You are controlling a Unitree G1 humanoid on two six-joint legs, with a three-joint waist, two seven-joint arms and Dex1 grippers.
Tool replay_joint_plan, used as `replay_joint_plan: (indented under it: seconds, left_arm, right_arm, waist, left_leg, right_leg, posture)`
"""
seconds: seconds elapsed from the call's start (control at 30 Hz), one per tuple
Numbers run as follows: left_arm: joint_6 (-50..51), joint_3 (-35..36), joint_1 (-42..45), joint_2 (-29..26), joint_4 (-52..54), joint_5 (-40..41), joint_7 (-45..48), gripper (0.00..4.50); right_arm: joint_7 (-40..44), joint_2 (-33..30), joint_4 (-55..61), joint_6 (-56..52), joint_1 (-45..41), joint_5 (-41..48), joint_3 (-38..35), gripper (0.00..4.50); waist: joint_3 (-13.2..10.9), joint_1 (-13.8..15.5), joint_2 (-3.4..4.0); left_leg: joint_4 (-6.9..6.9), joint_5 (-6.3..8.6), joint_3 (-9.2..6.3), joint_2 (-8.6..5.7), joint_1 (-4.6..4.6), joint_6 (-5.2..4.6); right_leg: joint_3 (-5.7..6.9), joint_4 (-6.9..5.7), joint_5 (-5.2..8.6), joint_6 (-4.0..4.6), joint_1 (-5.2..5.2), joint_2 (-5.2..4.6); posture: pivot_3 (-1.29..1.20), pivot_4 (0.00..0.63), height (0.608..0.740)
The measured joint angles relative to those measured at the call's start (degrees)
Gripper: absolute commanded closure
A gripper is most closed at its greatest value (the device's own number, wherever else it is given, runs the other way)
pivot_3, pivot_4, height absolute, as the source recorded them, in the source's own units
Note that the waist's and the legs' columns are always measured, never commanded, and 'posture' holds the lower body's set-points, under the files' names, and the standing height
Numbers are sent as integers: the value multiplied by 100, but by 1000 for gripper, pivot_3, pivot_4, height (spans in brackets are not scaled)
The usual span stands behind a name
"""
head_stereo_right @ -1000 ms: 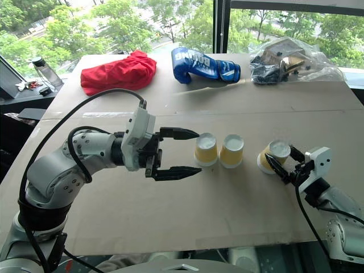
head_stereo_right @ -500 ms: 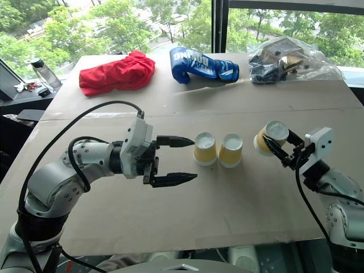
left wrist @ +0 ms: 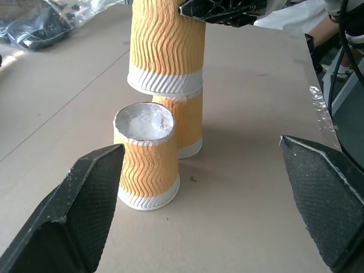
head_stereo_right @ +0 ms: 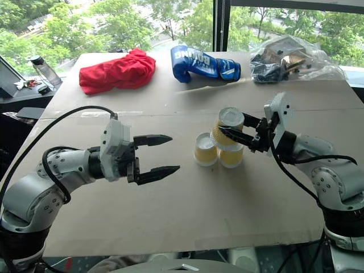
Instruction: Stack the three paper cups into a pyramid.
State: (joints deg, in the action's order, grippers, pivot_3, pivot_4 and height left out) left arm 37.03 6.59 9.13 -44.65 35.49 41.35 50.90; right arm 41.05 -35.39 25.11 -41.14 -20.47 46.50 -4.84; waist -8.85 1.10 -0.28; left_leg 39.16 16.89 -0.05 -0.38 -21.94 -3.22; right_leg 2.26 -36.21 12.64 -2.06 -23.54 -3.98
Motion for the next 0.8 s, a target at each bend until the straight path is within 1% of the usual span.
replay_joint_plan:
  seconds: [0.2, 0.27, 0.47, 0.5, 0.53, 0.6, 0.63, 0.8]
  left_arm:
    - [-19, 25, -55, 10, 16, 50, -121, 0]
    - [-43, 32, -69, 34, 53, 64, -155, 0]
    - [-106, 32, -113, 35, 115, 100, -196, 0]
    - [-119, 32, -117, 35, 115, 100, -196, 0]
    - [-124, 32, -119, 35, 115, 100, -196, 0]
    - [-133, 32, -121, 35, 115, 100, -195, 0]
    - [-136, 32, -122, 35, 115, 100, -195, 0]
    - [-201, 32, -268, 35, 115, 101, -181, 0]
  right_arm:
    - [121, -57, -27, -161, -220, -18, 185, 2590]
    - [140, -88, -42, -211, -296, -67, 207, 2590]
    - [195, -151, -138, -225, -343, -249, 260, 2590]
    - [195, -150, -143, -208, -351, -316, 270, 1594]
    - [194, -150, -146, -181, -360, -351, 271, 1273]
    - [190, -131, -149, -98, -382, -441, 271, 185]
    - [189, -128, -154, -95, -387, -462, 271, 71]
    - [193, -97, -150, -112, -385, -385, 185, 71]
  waist:
    - [-2, -31, -1]
    - [-3, -31, 0]
    - [-3, -30, 0]
    - [-3, -30, 0]
    - [-3, -30, 0]
    - [-3, -30, 0]
    - [-3, -31, 0]
    - [-4, -30, 1]
  left_leg:
    - [0, 0, 2, -5, -3, 0]
    - [-1, 0, 1, -3, -2, 1]
    - [-2, 0, 0, -2, -2, 1]
    - [-2, 0, 0, -3, -2, 1]
    - [-2, 0, 0, -3, -2, 1]
    - [-2, 0, 0, -3, -2, 1]
    - [-2, 0, 0, -3, -2, 1]
    - [-2, -1, 0, -3, -3, 2]
  right_leg:
    - [-4, 5, -1, -2, 0, -5]
    - [-3, 5, -9, -14, -1, -5]
    - [-3, 5, -9, -14, -1, -5]
    - [-3, 5, -9, -14, -1, -5]
    - [-3, 5, -9, -14, -1, -5]
    - [-3, 5, -9, -15, -1, -4]
    - [-2, 5, -9, -15, -1, -4]
    - [-3, 7, -9, -15, -1, -5]
  posture:
    - [0, 150, 737]
    - [0, 150, 737]
    - [0, 150, 737]
    - [0, 150, 737]
    - [0, 150, 737]
    - [0, 150, 737]
    - [0, 150, 737]
    - [0, 150, 737]
